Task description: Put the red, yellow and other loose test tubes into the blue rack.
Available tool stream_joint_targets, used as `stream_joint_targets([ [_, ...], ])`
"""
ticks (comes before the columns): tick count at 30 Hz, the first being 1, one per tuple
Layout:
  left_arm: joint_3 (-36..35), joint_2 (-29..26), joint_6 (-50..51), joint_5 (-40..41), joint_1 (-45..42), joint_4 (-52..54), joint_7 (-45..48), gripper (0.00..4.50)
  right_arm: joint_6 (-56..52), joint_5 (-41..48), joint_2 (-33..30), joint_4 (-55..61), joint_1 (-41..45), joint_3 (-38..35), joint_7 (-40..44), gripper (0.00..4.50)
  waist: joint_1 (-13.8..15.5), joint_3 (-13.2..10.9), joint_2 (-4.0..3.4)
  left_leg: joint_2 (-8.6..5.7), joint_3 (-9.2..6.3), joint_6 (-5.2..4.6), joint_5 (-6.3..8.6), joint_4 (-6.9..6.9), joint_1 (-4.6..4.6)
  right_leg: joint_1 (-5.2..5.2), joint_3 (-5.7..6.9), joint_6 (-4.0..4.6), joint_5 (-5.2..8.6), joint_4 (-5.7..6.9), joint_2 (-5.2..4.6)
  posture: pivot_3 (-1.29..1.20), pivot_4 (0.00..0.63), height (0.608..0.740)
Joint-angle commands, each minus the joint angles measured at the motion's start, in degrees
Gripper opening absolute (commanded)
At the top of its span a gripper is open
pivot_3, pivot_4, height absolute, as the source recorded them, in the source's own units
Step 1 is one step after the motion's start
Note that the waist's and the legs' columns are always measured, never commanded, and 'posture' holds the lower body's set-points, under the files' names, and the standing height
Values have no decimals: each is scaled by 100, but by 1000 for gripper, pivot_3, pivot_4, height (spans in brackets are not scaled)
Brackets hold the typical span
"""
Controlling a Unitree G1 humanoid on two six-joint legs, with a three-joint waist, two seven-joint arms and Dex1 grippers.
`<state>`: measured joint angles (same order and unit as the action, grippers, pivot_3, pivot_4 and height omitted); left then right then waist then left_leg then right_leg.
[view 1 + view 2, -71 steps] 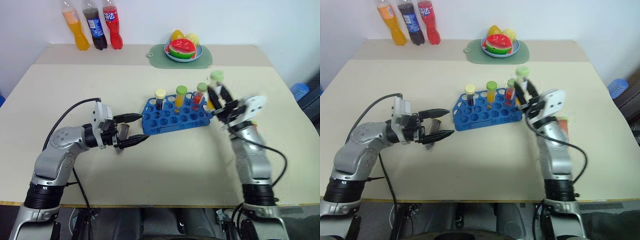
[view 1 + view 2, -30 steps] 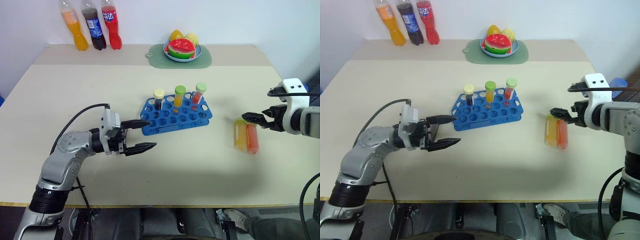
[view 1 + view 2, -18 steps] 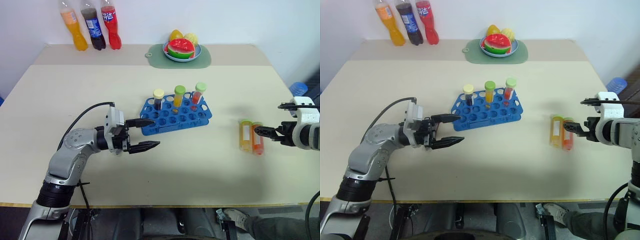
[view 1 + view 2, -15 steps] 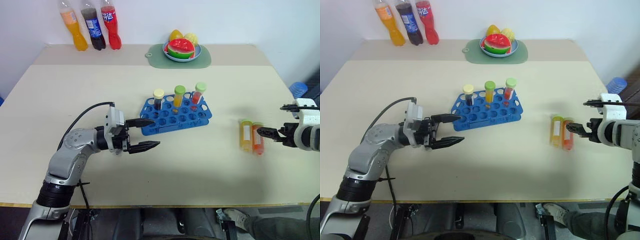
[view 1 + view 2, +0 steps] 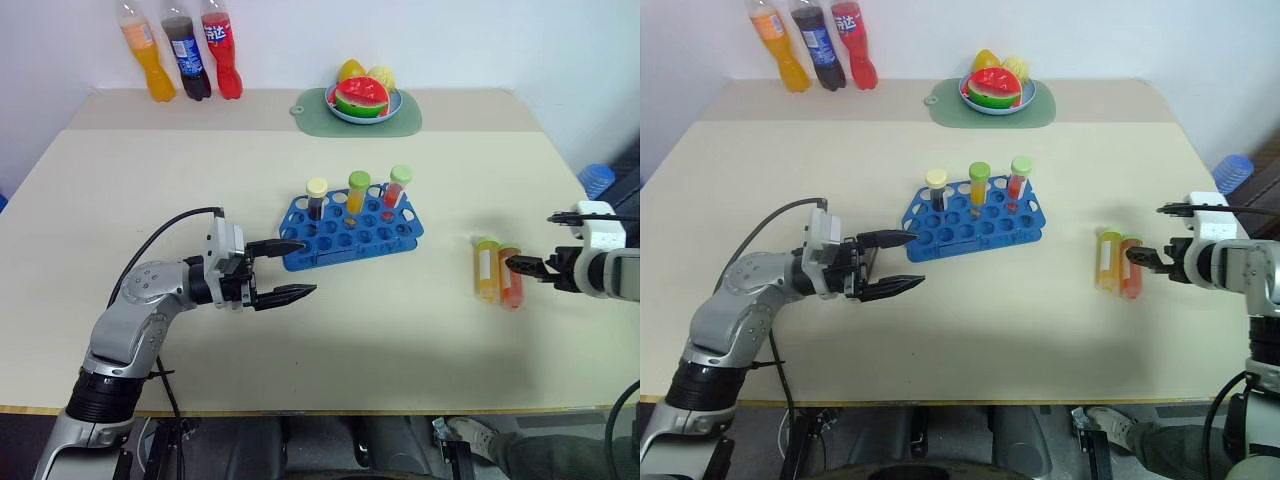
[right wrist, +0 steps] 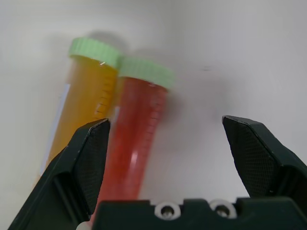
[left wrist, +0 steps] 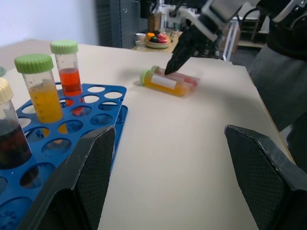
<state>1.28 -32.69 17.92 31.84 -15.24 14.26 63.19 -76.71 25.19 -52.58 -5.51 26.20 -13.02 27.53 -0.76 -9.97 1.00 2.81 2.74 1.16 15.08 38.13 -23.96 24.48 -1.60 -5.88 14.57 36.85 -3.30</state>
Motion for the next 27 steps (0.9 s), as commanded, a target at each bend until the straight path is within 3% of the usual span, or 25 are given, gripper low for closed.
stream_joint_targets([
  [1,-119,-73,-3,77,58,259,-50,3779,101,-47,5,1,166,12,58,4078,4,0,0,0,0,0,0,0,0,0,0,0,0,-1,0,0,150,740],
  [6,-135,-111,26,93,103,323,-102,3779,297,-160,90,-157,101,210,70,4078,-3,0,0,0,0,0,0,0,0,0,0,0,0,-1,0,0,150,740],
  [7,-140,-117,30,96,108,332,-112,3779,360,-190,110,-202,90,252,74,3855,-3,0,0,0,0,0,0,0,0,0,0,0,0,-1,0,0,150,740],
  [9,-143,-128,41,100,102,336,-122,3779,465,-252,131,-264,105,337,112,3224,-4,0,1,0,0,0,0,0,0,0,0,0,0,-1,0,0,150,740],
  [14,-140,-138,61,110,101,349,-143,3779,580,-317,177,-265,130,416,197,804,-26,1,1,2,0,0,0,0,3,0,0,-1,0,0,3,0,150,740],
  [18,-164,-148,58,114,130,354,-153,3779,1144,-398,87,74,-80,290,374,769,-15,1,1,2,0,0,0,0,2,0,0,-1,-1,0,4,0,150,740],
  [22,-196,-136,51,126,177,342,-191,3779,1990,68,351,838,-355,-561,734,769,-23,-2,-3,2,1,0,0,0,2,0,-1,-3,-2,0,4,0,150,740],
  [27,-207,-107,-84,71,175,92,-140,3779,3288,1007,1288,2723,-1073,-1174,1353,769,1,-1,-2,5,-9,0,0,-6,2,0,2,-6,0,0,8,0,150,740],
])
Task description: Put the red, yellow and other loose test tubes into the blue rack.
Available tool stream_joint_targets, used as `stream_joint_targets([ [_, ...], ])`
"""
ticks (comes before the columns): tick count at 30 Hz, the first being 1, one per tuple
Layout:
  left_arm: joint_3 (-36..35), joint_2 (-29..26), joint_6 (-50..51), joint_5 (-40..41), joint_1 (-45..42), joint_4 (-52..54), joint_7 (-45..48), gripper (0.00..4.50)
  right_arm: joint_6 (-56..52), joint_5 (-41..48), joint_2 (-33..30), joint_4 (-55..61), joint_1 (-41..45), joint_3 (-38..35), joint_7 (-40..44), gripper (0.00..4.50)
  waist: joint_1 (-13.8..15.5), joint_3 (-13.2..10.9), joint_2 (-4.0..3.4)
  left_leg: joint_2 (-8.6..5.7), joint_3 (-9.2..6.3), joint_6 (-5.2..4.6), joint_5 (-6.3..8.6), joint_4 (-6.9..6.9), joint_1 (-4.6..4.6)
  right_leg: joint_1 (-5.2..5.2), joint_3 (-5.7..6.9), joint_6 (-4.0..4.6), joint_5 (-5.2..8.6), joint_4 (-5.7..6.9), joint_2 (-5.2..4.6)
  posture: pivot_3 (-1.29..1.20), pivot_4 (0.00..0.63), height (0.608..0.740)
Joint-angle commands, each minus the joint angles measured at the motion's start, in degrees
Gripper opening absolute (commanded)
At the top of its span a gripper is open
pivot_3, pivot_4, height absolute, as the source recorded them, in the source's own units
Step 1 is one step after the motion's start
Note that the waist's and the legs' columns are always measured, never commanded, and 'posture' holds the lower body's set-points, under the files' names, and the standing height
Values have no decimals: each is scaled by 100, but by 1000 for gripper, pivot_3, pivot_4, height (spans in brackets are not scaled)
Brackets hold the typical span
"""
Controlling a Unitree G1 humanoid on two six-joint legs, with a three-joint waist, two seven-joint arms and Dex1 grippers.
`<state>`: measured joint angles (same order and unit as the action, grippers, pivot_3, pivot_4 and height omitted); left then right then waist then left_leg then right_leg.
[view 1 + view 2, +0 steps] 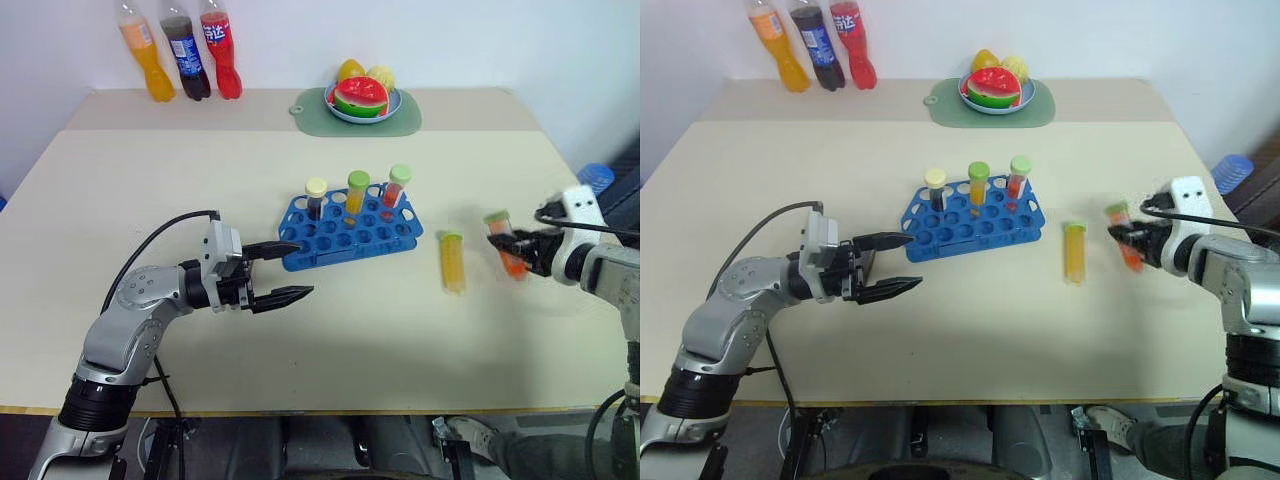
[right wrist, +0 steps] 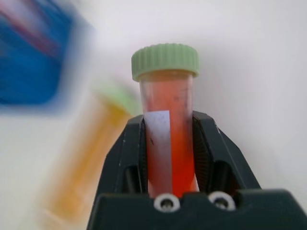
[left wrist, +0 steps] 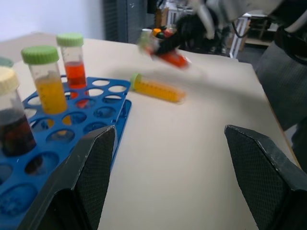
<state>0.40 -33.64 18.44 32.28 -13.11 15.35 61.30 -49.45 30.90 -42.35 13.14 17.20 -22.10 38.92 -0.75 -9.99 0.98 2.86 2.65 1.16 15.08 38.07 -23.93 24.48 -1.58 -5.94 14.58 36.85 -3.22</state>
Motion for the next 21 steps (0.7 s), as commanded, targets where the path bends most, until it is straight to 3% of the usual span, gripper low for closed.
stream_joint_targets([
  [1,-123,1,-147,29,-71,-68,57,3779,754,473,422,1055,-259,-180,229,769,-1,0,1,0,1,0,0,0,0,0,0,0,0,0,0,0,150,740],
  [4,-97,34,-195,16,-158,-195,95,3779,1492,284,1022,1070,-212,322,153,769,-4,1,2,0,2,0,0,6,2,-4,0,0,-1,1,-1,0,150,740],
  [11,-86,102,-270,-31,-300,-381,130,3779,3242,-442,2190,-117,201,1033,-145,769,-5,1,1,0,6,1,-1,8,6,-5,-1,2,0,6,-2,0,150,740],
  [15,-144,83,-270,-23,-251,-372,110,3779,4554,-1060,2427,-1090,241,1311,-79,769,4,1,0,-1,7,1,-1,7,5,-5,-1,1,-1,4,-3,0,150,740],
  [21,-231,59,-238,-6,-143,-231,-13,3779,5575,-1388,2586,-2250,526,1436,-122,769,-42,0,-1,-1,9,1,-1,6,12,-5,-2,2,-1,11,-4,0,150,740],
])
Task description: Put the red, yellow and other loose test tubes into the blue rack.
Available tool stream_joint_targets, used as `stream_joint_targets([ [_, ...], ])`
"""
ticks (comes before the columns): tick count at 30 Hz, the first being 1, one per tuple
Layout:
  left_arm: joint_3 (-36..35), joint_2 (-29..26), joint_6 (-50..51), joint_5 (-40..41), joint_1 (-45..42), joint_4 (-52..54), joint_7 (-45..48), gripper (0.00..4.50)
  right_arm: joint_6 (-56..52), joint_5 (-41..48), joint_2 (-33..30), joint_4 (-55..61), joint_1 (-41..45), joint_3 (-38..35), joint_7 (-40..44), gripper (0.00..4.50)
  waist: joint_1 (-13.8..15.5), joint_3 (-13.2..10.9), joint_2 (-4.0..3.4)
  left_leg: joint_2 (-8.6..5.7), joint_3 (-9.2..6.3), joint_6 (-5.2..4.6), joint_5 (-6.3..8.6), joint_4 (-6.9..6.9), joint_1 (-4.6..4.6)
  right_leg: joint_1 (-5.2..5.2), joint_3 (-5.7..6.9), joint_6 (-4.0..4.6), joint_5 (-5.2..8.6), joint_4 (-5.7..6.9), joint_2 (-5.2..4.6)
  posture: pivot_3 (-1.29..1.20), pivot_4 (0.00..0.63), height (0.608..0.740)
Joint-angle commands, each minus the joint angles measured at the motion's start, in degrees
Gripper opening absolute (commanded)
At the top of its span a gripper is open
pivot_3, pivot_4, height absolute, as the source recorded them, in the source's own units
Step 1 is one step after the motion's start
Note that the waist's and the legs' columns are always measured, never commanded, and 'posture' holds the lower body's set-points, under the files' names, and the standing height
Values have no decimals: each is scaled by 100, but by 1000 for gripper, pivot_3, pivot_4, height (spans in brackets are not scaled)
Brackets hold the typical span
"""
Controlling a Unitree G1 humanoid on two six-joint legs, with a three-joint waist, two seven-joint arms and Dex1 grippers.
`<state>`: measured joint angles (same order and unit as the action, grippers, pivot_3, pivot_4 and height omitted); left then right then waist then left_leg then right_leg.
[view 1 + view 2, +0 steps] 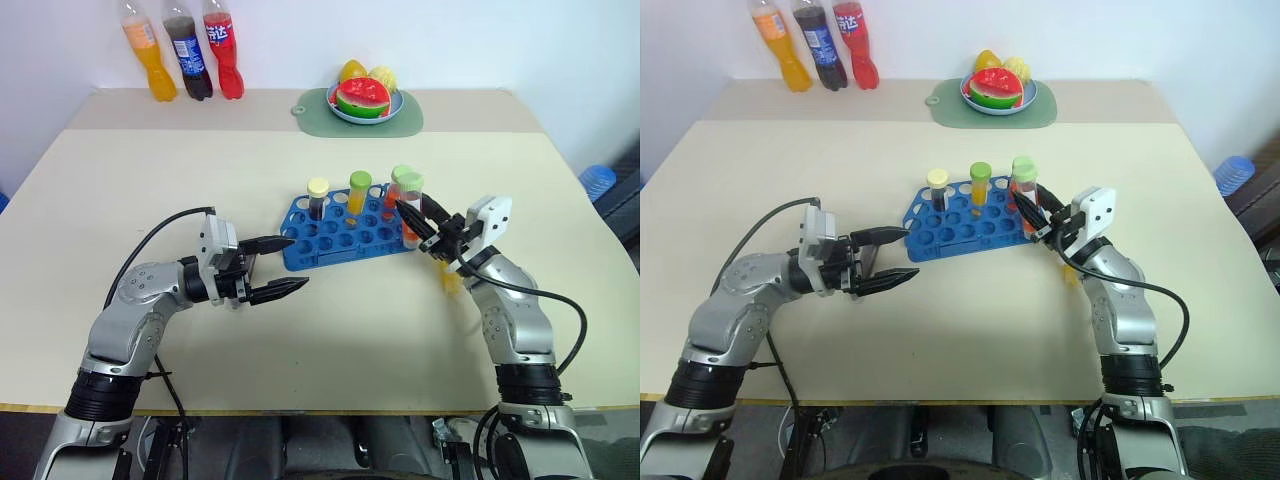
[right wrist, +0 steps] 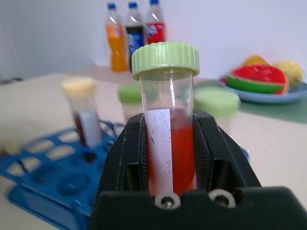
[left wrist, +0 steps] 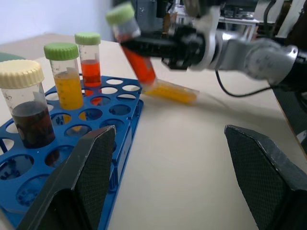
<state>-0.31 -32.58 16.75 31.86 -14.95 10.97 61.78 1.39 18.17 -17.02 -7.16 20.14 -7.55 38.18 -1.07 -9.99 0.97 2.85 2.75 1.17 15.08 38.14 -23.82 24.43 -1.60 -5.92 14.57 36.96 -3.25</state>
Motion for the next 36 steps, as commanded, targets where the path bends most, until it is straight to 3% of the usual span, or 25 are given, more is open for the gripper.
stream_joint_targets([
  [1,-171,-48,-58,43,64,239,-79,3779,638,-153,90,-402,279,-12,-73,769,-14,0,0,0,0,0,0,0,1,0,0,0,0,2,0,0,150,740],
  [7,-219,-75,-32,62,151,342,-132,3779,1187,-243,262,-1085,569,20,-182,769,-12,0,0,1,2,1,0,-1,7,-1,-3,1,0,7,0,0,150,740],
  [17,-226,-100,-8,77,142,376,-213,3779,366,530,213,-37,701,64,213,769,7,-2,-4,2,2,1,0,-1,8,-2,-3,1,0,9,-1,0,150,740],
  [36,-301,-180,94,138,216,528,-271,3779,2005,-4,484,-2645,1422,-81,39,769,-3,-3,-5,1,5,1,-1,-2,9,-4,-4,1,-1,8,-2,0,150,740],
])
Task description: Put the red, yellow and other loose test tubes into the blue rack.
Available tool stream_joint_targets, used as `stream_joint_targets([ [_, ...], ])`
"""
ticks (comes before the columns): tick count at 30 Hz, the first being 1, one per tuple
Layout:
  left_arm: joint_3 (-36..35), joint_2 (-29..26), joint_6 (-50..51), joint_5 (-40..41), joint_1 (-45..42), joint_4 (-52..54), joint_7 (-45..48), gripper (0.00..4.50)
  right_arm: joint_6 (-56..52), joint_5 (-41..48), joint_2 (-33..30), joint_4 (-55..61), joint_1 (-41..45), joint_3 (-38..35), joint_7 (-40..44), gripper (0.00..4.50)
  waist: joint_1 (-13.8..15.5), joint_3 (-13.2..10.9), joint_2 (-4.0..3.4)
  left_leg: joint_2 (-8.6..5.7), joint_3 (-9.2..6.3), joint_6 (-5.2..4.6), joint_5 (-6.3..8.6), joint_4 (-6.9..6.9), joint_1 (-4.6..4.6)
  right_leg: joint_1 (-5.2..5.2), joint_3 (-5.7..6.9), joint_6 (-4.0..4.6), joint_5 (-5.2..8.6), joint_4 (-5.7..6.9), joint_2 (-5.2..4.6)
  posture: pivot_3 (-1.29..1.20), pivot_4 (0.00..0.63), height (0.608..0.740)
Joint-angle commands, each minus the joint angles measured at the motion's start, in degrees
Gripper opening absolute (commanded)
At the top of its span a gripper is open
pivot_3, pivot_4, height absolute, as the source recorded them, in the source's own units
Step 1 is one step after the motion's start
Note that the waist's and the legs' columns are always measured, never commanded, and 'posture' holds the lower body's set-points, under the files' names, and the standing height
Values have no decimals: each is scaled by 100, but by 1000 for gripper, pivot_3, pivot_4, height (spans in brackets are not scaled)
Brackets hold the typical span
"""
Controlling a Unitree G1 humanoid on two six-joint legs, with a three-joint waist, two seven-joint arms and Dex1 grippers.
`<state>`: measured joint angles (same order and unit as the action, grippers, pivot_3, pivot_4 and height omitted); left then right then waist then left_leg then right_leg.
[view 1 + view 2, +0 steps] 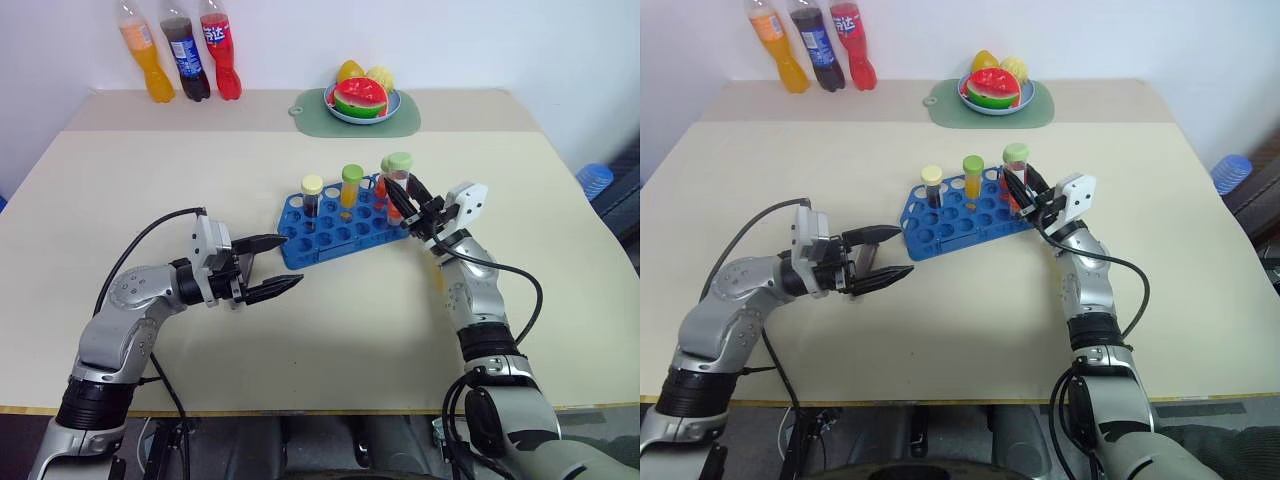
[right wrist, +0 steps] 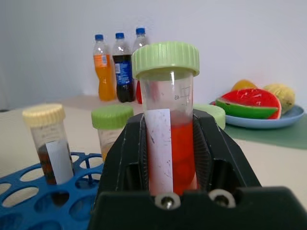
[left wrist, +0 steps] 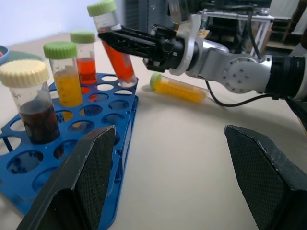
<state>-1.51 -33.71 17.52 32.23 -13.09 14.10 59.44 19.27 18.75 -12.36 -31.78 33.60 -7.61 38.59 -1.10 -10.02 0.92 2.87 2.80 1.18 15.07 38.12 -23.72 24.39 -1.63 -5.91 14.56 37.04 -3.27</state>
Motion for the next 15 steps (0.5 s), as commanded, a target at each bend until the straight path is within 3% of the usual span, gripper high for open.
stream_joint_targets([
  [1,-183,-70,27,105,36,228,-51,3779,289,-79,21,-304,84,-77,-9,769,1,0,0,0,0,0,0,0,0,0,0,0,0,0,0,0,150,740],
  [12,-205,-128,103,170,102,348,-130,3779,587,-44,105,-833,190,-123,1,769,2,1,1,0,1,0,0,-3,18,-19,0,1,1,-1,-2,0,150,740],
  [15,-192,-118,112,179,104,362,-139,3779,579,11,152,-745,171,-89,108,2115,-4,0,0,0,1,0,0,-4,20,-20,0,2,1,-1,-2,0,150,740],
])
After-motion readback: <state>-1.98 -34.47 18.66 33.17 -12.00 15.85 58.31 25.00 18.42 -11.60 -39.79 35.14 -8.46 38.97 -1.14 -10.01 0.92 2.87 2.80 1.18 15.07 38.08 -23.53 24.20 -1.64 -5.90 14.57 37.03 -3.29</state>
